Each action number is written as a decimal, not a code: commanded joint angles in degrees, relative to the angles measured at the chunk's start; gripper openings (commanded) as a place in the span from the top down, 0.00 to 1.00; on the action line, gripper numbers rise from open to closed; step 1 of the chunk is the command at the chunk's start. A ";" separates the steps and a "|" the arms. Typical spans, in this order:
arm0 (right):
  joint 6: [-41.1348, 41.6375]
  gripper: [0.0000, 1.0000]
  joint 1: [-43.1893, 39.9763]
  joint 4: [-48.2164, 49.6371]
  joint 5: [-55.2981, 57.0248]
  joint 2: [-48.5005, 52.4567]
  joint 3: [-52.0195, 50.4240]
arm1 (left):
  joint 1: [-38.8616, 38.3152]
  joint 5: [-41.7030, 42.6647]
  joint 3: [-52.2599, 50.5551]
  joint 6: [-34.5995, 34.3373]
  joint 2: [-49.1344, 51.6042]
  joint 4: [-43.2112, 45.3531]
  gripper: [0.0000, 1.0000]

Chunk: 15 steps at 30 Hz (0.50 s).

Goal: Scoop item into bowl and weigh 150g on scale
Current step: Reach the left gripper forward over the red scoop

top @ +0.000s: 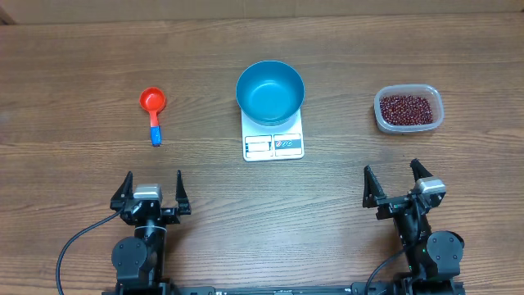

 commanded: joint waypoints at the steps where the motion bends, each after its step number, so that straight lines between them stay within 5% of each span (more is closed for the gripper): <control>1: 0.39 0.00 0.22 0.20 0.72 -0.57 -0.61 | 0.42 1.40 -0.17 -2.14 0.00 -0.07 0.00; 15: 0.39 0.00 0.24 0.20 0.74 -0.57 -0.61 | 0.44 5.20 7.04 -3.43 13.53 -2.27 0.00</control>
